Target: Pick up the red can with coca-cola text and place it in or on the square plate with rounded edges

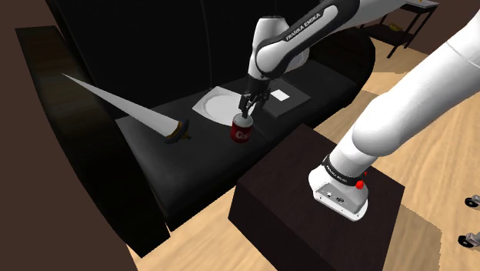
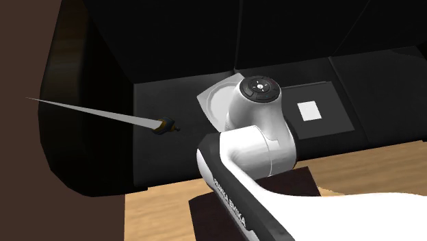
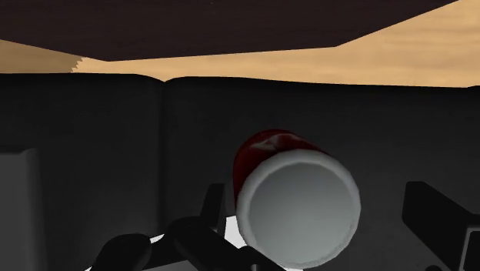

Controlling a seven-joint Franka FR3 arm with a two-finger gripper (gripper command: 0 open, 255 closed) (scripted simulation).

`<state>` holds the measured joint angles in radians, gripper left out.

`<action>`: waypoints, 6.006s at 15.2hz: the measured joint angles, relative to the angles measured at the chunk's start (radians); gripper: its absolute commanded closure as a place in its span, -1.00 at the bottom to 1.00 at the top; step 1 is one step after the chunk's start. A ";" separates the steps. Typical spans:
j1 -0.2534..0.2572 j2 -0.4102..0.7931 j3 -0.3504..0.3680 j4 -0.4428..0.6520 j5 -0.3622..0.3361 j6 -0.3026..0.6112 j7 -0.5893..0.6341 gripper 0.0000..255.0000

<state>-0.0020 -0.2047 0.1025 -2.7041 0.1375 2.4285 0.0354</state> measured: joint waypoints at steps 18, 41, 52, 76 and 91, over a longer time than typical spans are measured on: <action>0.011 0.232 0.011 -0.005 0.014 0.229 -0.013 1.00; 0.008 0.034 0.008 0.013 0.005 0.014 0.003 1.00; -0.037 0.104 -0.037 0.212 -0.039 -0.121 -0.042 1.00; -0.099 0.551 -0.091 0.702 -0.070 -0.170 -0.134 1.00; -0.100 0.615 -0.090 0.687 -0.066 -0.089 -0.141 -1.00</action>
<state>-0.1018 0.4103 0.0124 -2.0174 0.0714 2.3391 -0.1054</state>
